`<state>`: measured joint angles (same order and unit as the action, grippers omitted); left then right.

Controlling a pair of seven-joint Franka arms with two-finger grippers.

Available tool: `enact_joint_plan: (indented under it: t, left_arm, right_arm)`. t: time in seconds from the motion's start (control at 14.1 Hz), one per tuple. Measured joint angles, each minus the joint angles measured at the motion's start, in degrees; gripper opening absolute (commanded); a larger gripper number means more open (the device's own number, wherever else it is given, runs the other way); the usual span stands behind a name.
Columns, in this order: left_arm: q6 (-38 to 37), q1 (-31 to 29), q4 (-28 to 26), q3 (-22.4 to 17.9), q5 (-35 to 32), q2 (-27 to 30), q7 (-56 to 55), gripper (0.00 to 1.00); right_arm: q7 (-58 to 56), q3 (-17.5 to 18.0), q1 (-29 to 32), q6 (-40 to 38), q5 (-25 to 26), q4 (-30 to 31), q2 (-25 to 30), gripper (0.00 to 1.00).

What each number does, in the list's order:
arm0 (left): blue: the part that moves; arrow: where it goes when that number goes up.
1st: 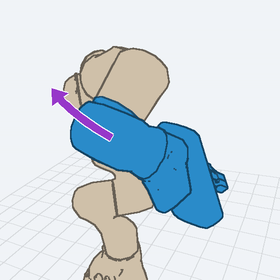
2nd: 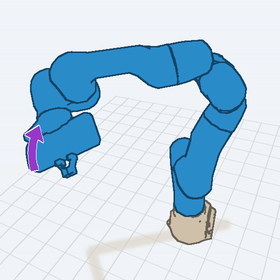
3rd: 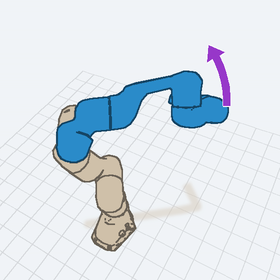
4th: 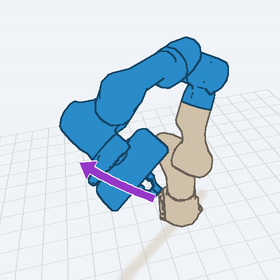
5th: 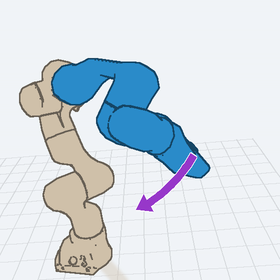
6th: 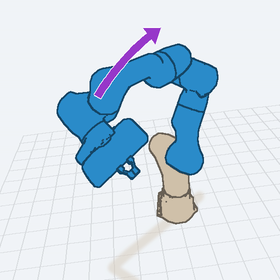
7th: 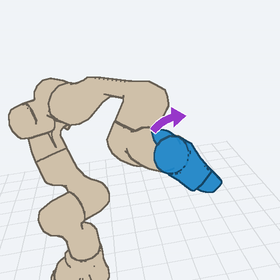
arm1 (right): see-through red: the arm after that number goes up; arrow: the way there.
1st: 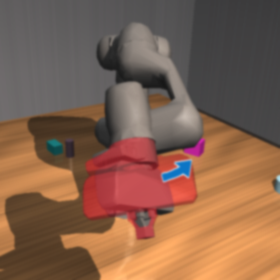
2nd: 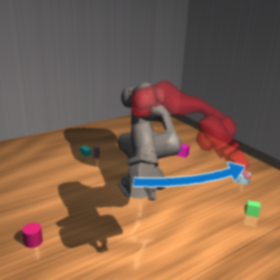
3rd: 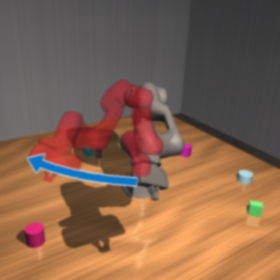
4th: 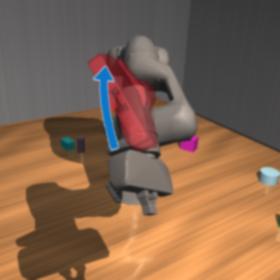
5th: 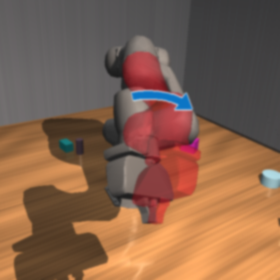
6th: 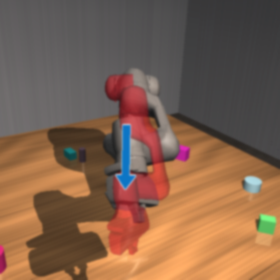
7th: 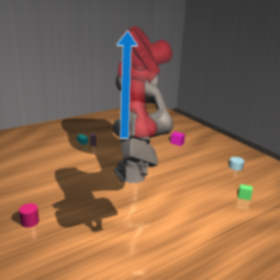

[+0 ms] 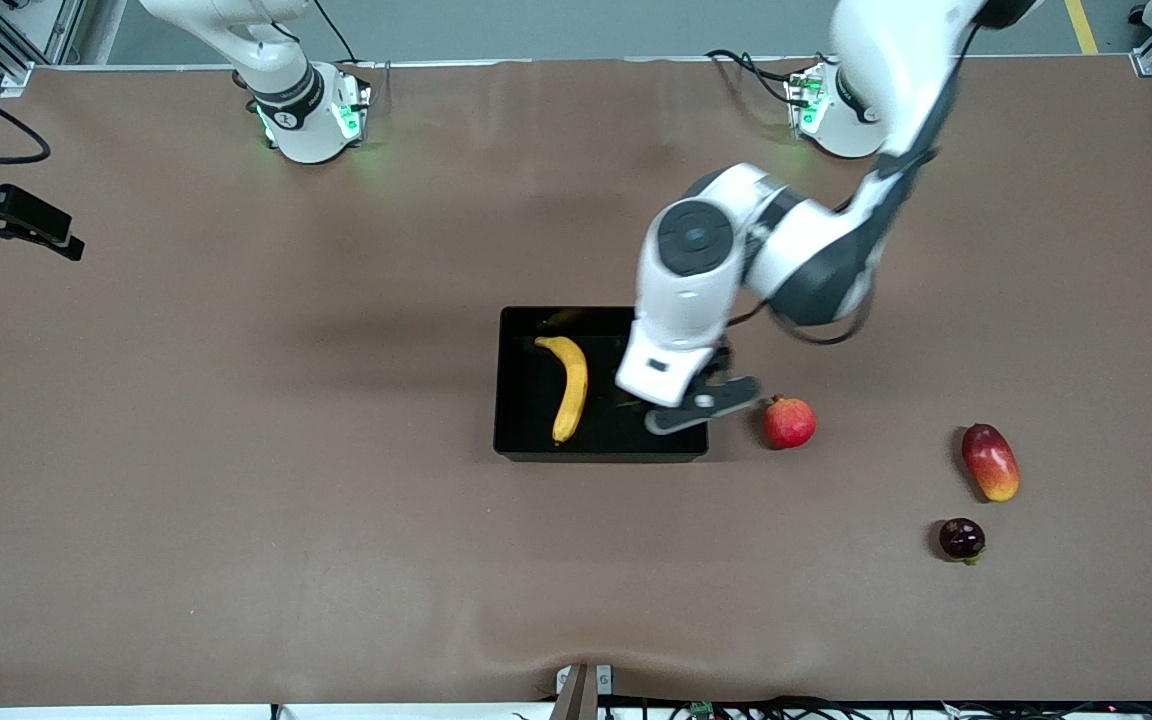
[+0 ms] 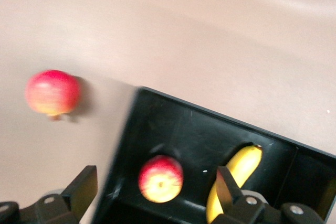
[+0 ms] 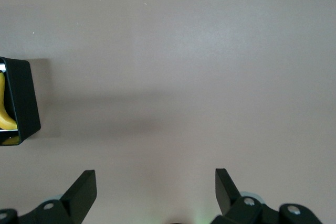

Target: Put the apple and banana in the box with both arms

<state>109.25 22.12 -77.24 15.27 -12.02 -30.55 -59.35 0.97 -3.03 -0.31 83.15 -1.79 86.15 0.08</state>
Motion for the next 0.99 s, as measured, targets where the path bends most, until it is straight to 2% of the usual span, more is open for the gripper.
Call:
enact_joint_plan:
  t: [0.14,0.35,0.5,0.99]
  left_arm:
    - [-4.18,-4.73,-0.02,0.08,2.94,3.69,4.07,1.00]
    - [-10.01,-11.76,-0.07,0.04,4.09,7.60,14.66,1.00]
    - [-13.57,-14.95,-0.08,0.06,4.18,9.78,17.56,1.00]
    - [-21.85,-18.95,-0.57,0.08,4.23,17.31,30.79,1.00]
  right_arm:
    - [0.00,-0.02,0.00,0.05,0.01,0.01,0.00,1.00]
    - [0.00,0.02,-0.02,0.31,0.00,0.07,0.00,1.00]
    - [0.00,0.03,-0.04,0.30,0.01,0.20,-0.01,1.00]
    - [0.00,-0.06,-0.04,0.77,0.14,0.35,-0.01,1.00]
